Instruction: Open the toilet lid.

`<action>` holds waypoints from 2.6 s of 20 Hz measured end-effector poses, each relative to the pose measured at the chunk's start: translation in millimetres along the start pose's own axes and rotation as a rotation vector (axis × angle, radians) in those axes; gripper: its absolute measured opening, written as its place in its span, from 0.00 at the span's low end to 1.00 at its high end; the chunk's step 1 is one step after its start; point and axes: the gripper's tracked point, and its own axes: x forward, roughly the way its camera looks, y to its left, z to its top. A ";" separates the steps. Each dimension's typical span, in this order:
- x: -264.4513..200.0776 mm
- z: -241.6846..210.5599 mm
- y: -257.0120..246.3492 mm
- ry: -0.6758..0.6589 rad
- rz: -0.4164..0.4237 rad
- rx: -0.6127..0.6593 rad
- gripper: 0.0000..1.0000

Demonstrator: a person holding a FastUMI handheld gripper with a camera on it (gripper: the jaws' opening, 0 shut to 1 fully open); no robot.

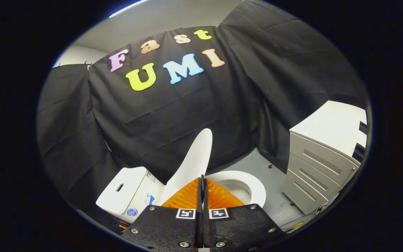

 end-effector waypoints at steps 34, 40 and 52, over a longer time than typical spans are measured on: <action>-18.1 36.4 157.8 -0.167 0.120 -0.285 0.00; -20.2 34.8 184.9 -0.179 0.141 -0.318 0.00; -19.4 26.9 233.1 -0.189 0.174 -0.316 0.00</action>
